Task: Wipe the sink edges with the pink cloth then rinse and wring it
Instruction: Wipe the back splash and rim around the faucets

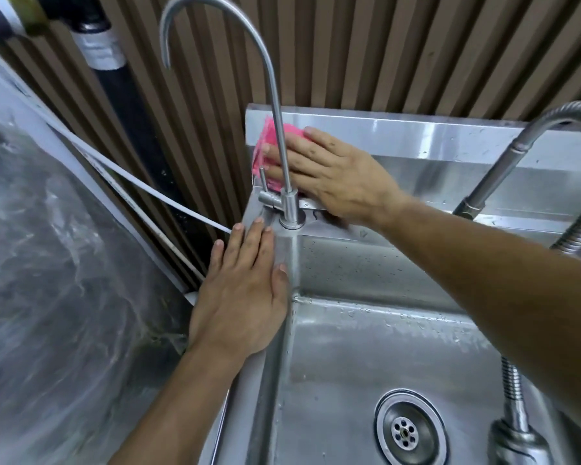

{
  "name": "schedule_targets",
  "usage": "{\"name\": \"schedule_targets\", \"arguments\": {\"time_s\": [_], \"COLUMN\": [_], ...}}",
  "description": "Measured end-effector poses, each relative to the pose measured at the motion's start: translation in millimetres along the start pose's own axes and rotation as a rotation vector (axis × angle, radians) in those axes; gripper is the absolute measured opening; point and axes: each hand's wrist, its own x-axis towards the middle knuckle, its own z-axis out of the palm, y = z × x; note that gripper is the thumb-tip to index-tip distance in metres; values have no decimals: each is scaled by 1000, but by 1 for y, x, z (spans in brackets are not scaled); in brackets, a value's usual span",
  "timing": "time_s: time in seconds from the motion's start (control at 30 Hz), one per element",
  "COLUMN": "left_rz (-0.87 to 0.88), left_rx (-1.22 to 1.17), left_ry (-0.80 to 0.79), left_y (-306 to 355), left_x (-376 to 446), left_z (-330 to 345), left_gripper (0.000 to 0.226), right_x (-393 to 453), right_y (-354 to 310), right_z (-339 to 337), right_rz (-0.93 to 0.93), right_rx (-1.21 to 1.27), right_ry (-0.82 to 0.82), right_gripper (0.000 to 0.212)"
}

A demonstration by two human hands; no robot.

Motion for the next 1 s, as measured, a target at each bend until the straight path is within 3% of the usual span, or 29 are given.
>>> {"name": "schedule_targets", "arguments": {"time_s": [0.13,0.2,0.3,0.43,0.5,0.67,0.73,0.8,0.93,1.0], "left_rz": [13,52,69,41,27,15,12,4,6,14], "left_rx": [-69,-77,-74,-35,-22,-30,-24,-22,-53,-54], "left_ry": [26,117,191,121,84,74,82,79,55,54], "left_y": [0,1,1,-1,-4,-3,-2,-1,-5,-7], "left_x": [2,12,28,31,32,33,33,34,35,36], "left_z": [-4,-8,-8,2,6,7,7,6,6,6], "left_gripper": [71,61,46,57,61,64,64,63,63,63], "right_x": [-40,-45,-26,-5,-13,-47,-25,5,10,-12], "right_y": [-22,-31,-37,-29,-25,-34,-39,-50,-59,-49], "right_z": [0,-2,-3,1,4,3,-4,-12,-4,4], "right_rz": [623,830,863,557,569,1246,1432,1408,956,987], "right_rx": [365,421,400,313,312,569,619,624,518,492], "right_ry": [107,156,174,154,179,285,308,280,231,239], "right_gripper": [56,55,55,57,54,56,57,59,55,54]}}
